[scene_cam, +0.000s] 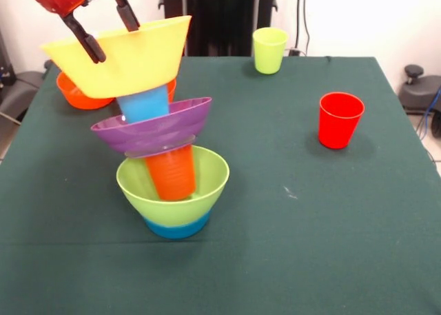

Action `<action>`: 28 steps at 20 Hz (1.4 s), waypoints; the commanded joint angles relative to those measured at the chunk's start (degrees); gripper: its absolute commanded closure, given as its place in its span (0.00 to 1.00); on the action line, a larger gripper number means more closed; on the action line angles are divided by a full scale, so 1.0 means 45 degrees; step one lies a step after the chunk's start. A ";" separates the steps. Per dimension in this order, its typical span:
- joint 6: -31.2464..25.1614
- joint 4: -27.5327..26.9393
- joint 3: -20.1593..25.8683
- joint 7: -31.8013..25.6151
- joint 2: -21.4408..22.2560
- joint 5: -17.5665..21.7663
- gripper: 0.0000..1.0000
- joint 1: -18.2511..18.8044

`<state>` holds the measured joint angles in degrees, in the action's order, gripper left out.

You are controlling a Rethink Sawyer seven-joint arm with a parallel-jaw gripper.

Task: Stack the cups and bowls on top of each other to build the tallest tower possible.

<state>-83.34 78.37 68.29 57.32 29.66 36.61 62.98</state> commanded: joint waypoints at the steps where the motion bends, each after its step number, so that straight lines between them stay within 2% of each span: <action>1: 0.2477 0.1812 -0.0579 -0.2345 -0.0487 0.0816 0.00 0.0041; 18: 0.3006 0.3124 -0.0533 -0.0936 0.1443 0.0077 0.00 -0.0120; 24: 0.3196 0.3216 -0.0665 -0.0982 0.1563 0.0013 0.00 -0.0164; 28: 0.4018 0.3522 -0.0839 -0.1261 0.0967 0.0289 0.00 0.0063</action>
<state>-70.06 89.11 68.29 57.32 36.47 35.65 64.75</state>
